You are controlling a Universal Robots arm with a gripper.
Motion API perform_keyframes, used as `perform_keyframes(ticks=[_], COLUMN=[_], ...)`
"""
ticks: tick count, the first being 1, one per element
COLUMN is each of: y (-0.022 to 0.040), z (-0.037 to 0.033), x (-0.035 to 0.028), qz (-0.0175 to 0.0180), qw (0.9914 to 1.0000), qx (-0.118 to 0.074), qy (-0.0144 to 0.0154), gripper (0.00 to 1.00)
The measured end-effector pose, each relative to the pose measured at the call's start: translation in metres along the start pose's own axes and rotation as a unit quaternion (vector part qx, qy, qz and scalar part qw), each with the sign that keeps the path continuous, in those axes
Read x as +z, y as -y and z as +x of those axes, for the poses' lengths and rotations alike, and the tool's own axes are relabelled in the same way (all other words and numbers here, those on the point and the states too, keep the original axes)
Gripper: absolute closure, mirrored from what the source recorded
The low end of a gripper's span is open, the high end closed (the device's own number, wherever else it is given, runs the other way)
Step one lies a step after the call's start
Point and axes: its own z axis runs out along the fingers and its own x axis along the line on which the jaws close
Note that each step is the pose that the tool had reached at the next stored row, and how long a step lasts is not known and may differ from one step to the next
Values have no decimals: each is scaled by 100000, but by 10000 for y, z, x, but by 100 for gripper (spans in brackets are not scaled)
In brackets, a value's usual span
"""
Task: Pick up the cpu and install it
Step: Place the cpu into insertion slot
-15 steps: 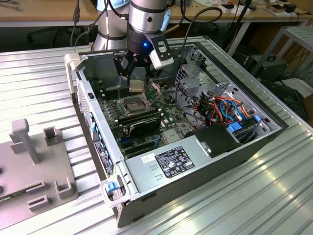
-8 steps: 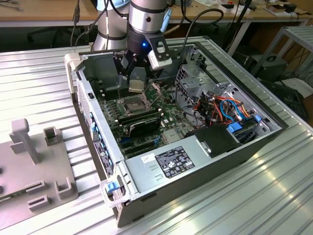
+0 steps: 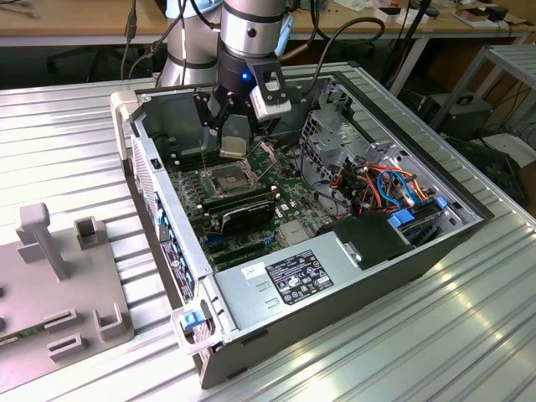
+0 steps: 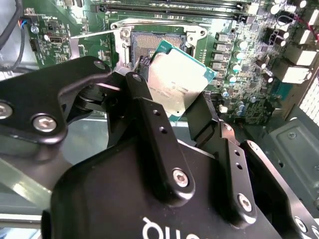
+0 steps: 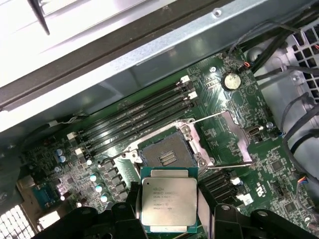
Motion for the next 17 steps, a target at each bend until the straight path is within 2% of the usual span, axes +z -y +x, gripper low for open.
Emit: perform_keyframes(ticks=[4, 7, 9, 11, 13, 15, 17], y=[0, 0, 0, 0, 0, 0, 0], z=[0, 0, 0, 0, 0, 0, 0], x=[0, 1, 1, 3, 6, 8, 10], qz=[7, 57, 60, 82, 152, 191, 228], qw=[99999, 99960, 99957, 99905, 99716, 99559, 99363], qx=[350, 2845, 2930, 4350, 7532, 9383, 11264], qy=[0, -21, -21, -33, -56, -71, -85], gripper=[45, 45, 45, 45, 45, 45, 45])
